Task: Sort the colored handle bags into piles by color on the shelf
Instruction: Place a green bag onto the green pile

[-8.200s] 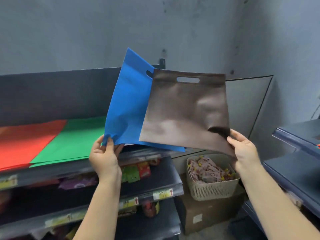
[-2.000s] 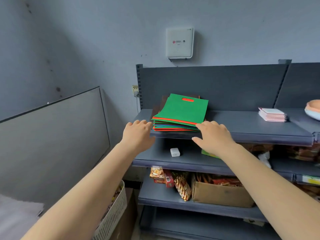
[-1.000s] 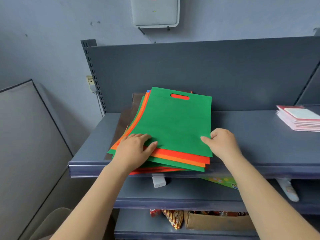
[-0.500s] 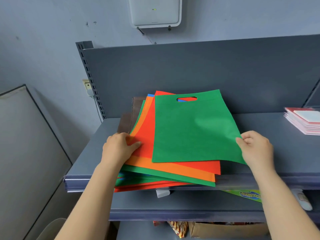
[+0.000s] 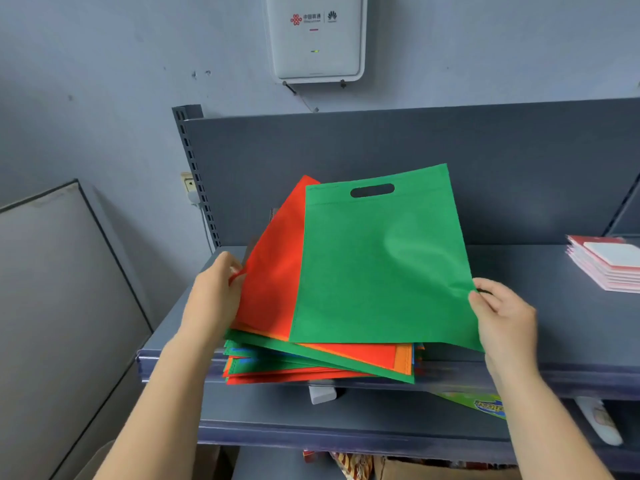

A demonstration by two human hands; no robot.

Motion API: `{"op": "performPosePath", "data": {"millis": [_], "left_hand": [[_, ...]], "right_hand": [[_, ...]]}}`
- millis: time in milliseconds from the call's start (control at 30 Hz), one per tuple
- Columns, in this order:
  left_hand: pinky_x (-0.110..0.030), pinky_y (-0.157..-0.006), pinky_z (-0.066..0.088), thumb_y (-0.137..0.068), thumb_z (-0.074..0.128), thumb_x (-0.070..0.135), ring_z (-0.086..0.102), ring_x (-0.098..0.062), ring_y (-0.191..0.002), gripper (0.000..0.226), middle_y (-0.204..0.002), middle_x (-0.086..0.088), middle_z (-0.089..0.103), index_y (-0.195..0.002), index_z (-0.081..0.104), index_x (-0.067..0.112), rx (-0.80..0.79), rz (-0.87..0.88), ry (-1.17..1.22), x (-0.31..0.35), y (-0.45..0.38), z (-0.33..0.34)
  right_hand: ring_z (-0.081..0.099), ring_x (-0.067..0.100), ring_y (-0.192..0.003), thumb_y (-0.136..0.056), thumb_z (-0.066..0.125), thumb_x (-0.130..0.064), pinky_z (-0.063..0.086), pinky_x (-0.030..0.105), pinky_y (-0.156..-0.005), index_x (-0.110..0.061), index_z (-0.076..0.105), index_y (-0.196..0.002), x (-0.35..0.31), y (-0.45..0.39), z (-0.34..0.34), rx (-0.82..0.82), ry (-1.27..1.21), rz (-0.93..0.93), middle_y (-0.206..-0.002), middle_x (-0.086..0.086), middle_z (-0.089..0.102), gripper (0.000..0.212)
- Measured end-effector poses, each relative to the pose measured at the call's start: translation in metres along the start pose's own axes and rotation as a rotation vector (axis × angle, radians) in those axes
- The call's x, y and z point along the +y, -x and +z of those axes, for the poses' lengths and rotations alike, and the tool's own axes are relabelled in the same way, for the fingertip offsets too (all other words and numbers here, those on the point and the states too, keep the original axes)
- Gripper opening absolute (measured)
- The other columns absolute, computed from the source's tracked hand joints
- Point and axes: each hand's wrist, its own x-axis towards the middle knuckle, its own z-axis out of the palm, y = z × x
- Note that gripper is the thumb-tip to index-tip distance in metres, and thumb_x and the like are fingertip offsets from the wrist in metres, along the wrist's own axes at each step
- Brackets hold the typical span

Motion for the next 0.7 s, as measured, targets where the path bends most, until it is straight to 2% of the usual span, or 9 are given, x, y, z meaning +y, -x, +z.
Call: {"op": "performPosePath", "data": {"millis": [67, 133, 200, 267, 333, 367, 433, 533, 700], "left_hand": [[-0.034, -0.058, 0.044, -0.090, 0.057, 0.005, 0.055, -0.027, -0.065, 0.012, -0.078, -0.008, 0.065, -0.086, 0.057, 0.015, 0.068, -0.017, 0.103, -0.002, 0.013, -0.013], [-0.033, -0.060, 0.043, -0.089, 0.057, 0.001, 0.057, -0.024, -0.066, 0.015, -0.080, -0.007, 0.065, -0.092, 0.064, 0.014, 0.163, -0.062, 0.182, -0.004, 0.031, -0.026], [-0.033, -0.065, 0.047, -0.089, 0.057, 0.000, 0.058, -0.022, -0.069, 0.016, -0.082, -0.006, 0.066, -0.096, 0.066, 0.013, 0.237, -0.120, 0.258, -0.007, 0.054, -0.036], [-0.020, -0.067, 0.048, -0.090, 0.058, 0.001, 0.060, -0.010, -0.070, 0.016, -0.085, -0.003, 0.066, -0.095, 0.065, 0.014, 0.318, -0.159, 0.306, -0.011, 0.081, -0.046], [-0.004, -0.062, 0.041, -0.090, 0.057, 0.001, 0.057, 0.010, -0.066, 0.016, -0.083, 0.003, 0.065, -0.093, 0.064, 0.015, 0.418, -0.203, 0.359, -0.017, 0.111, -0.055], [-0.002, -0.061, 0.041, -0.090, 0.057, 0.001, 0.056, 0.014, -0.063, 0.016, -0.083, 0.003, 0.065, -0.093, 0.064, 0.015, 0.466, -0.234, 0.387, -0.021, 0.126, -0.061], [-0.009, -0.065, 0.044, -0.091, 0.056, 0.002, 0.057, 0.010, -0.066, 0.017, -0.086, 0.000, 0.066, -0.092, 0.063, 0.018, 0.558, -0.289, 0.429, -0.028, 0.158, -0.074], [-0.025, -0.072, 0.048, -0.092, 0.056, 0.004, 0.060, -0.008, -0.076, 0.026, -0.088, 0.003, 0.068, -0.087, 0.063, 0.028, 0.695, -0.341, 0.469, -0.038, 0.212, -0.101], [-0.009, -0.066, 0.049, -0.093, 0.057, 0.006, 0.062, 0.006, -0.071, 0.026, -0.077, 0.020, 0.071, -0.085, 0.064, 0.030, 0.944, -0.341, 0.440, -0.047, 0.309, -0.159]], "right_hand": [[0.066, 0.001, -0.083, -0.091, 0.056, 0.000, 0.051, 0.012, -0.074, -0.034, 0.066, -0.085, -0.010, 0.009, 0.002, -0.046, -0.093, 0.040, -0.090, -0.011, 0.069, 0.036], [0.066, 0.010, -0.090, -0.091, 0.056, 0.002, 0.051, 0.025, -0.083, -0.030, 0.066, -0.093, -0.018, 0.018, 0.005, -0.098, -0.181, 0.069, -0.096, -0.004, 0.070, 0.034], [0.067, 0.009, -0.090, -0.091, 0.056, 0.002, 0.050, 0.027, -0.083, -0.022, 0.067, -0.102, -0.028, 0.029, 0.006, -0.150, -0.251, 0.095, -0.099, -0.002, 0.070, 0.029], [0.067, 0.000, -0.082, -0.092, 0.055, 0.001, 0.050, 0.020, -0.076, -0.022, 0.067, -0.101, -0.037, 0.041, 0.008, -0.198, -0.306, 0.117, -0.092, -0.010, 0.071, 0.028], [0.068, 0.004, -0.085, -0.092, 0.054, 0.001, 0.053, 0.024, -0.076, -0.027, 0.067, -0.092, -0.044, 0.055, 0.009, -0.256, -0.351, 0.143, -0.088, -0.012, 0.072, 0.031], [0.069, 0.008, -0.088, -0.092, 0.054, 0.001, 0.054, 0.028, -0.078, -0.029, 0.068, -0.090, -0.047, 0.063, 0.009, -0.296, -0.366, 0.155, -0.089, -0.010, 0.072, 0.032], [0.070, 0.012, -0.089, -0.093, 0.054, 0.000, 0.058, 0.029, -0.076, -0.028, 0.068, -0.090, -0.051, 0.078, 0.012, -0.390, -0.400, 0.190, -0.091, -0.007, 0.074, 0.031], [0.071, 0.009, -0.083, -0.094, 0.053, -0.001, 0.058, 0.021, -0.062, -0.026, 0.068, -0.091, -0.055, 0.106, 0.019, -0.532, -0.444, 0.272, -0.088, -0.009, 0.074, 0.029], [0.071, 0.006, -0.072, -0.095, 0.050, -0.001, 0.057, 0.022, -0.055, -0.022, 0.066, -0.092, -0.061, 0.169, 0.043, -0.777, -0.489, 0.398, -0.080, -0.010, 0.074, 0.027]]}}
